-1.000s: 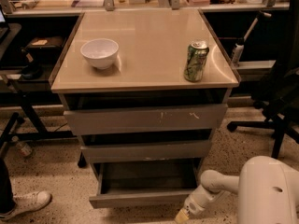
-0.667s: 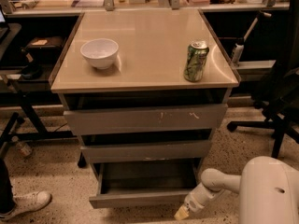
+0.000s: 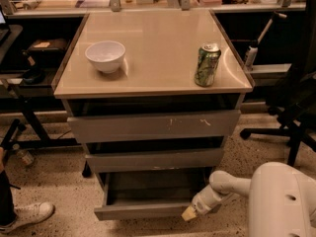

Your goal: Close bottom drawer

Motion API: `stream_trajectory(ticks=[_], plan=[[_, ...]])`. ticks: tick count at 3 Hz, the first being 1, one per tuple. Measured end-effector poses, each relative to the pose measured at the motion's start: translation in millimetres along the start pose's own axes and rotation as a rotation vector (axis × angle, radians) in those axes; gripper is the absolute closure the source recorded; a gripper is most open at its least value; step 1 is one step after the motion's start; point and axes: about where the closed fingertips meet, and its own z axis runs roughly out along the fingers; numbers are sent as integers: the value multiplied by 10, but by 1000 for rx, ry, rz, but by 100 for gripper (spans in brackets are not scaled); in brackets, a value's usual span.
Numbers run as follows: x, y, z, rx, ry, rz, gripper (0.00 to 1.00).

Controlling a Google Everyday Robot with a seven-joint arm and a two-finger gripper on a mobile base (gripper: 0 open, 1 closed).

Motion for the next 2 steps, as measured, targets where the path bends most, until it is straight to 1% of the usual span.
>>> stream_trajectory(ticks=[1,2], plan=[[-94,-60,-10,16,-11,-10,98],[-94,-60,-9,16,-11,-10,76]])
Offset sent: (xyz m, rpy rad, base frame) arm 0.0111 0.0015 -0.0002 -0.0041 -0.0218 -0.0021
